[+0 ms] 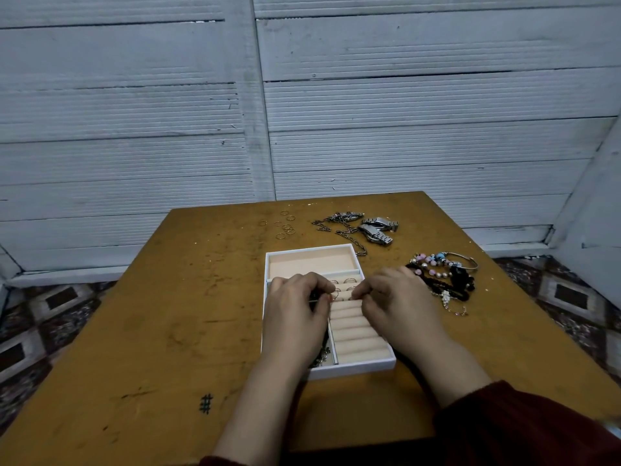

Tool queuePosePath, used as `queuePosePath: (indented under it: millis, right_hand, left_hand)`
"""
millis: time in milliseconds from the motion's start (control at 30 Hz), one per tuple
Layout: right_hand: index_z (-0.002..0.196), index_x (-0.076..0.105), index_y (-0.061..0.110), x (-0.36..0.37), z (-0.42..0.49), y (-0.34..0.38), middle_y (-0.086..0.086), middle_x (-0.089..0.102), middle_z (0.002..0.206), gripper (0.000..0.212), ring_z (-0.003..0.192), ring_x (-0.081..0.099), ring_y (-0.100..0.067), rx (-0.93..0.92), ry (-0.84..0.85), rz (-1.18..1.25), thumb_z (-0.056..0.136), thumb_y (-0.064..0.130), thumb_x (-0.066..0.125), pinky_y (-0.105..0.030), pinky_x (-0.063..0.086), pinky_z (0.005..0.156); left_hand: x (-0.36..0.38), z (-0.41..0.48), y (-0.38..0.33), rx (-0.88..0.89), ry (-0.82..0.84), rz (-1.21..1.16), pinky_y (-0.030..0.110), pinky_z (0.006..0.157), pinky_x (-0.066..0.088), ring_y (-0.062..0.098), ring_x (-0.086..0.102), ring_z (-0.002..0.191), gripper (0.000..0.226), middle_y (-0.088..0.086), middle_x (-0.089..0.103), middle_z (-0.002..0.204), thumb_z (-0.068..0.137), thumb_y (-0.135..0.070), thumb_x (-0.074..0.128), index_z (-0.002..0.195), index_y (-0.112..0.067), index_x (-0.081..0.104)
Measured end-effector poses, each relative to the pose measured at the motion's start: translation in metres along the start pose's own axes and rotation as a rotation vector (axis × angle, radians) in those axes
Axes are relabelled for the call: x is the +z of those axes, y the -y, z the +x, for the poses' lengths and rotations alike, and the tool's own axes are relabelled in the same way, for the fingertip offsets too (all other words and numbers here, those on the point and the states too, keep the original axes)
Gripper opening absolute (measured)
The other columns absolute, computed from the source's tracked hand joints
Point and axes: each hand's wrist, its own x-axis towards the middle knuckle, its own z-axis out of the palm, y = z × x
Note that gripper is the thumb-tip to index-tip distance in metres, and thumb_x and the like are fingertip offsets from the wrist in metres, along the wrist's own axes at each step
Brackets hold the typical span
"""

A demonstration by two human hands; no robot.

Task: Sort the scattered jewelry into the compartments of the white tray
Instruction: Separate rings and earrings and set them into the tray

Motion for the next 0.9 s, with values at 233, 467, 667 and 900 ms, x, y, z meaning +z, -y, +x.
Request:
queuePosePath:
  millis: [233,467,667,900]
  right_hand:
    - [0.072,0.067,0.029,0.0035,-0.0048,-0.0015,0.019,0.059,0.076,0.024,0.084,0.05,-0.002,0.134,-0.179,0.346,0.08,0.007,0.061,-0.029,0.041,0.07]
    - [0.067,0.063,0.031,0.0029,-0.0076,-0.0019,0.02,0.061,0.072,0.017,0.068,0.054,-0.002,0.229,-0.271,0.468,0.073,0.022,0.05,-0.054,0.048,0.087]
    - [0.067,0.063,0.031,0.0024,-0.0085,-0.0033,0.018,0.061,0.073,0.027,0.073,0.055,-0.002,0.243,-0.279,0.449,0.079,0.007,0.057,-0.052,0.048,0.084]
    - [0.066,0.061,0.032,0.0055,-0.009,-0.0075,0.013,0.061,0.074,0.031,0.073,0.057,-0.006,0.237,-0.284,0.437,0.08,0.005,0.058,-0.054,0.048,0.085]
  left_hand:
    - [-0.0014,-0.0013,-0.0021,0.025,0.048,0.019,0.028,0.081,0.04,0.011,0.042,0.098,0.015,-0.02,0.059,0.082,0.085,-0.016,0.063,0.084,-0.029,0.068]
    - [0.0007,-0.0024,-0.0041,0.041,0.077,0.11,0.03,0.082,0.039,0.009,0.038,0.096,0.012,-0.019,0.064,0.087,0.087,-0.021,0.062,0.084,-0.03,0.069]
    - [0.0011,-0.0041,-0.0065,0.072,0.084,0.153,0.03,0.083,0.04,0.01,0.038,0.096,0.013,-0.017,0.065,0.089,0.087,-0.022,0.06,0.087,-0.031,0.069]
    - [0.0031,-0.0042,-0.004,0.088,0.104,0.211,0.033,0.084,0.041,0.012,0.039,0.096,0.016,-0.013,0.06,0.093,0.088,-0.023,0.057,0.09,-0.034,0.07]
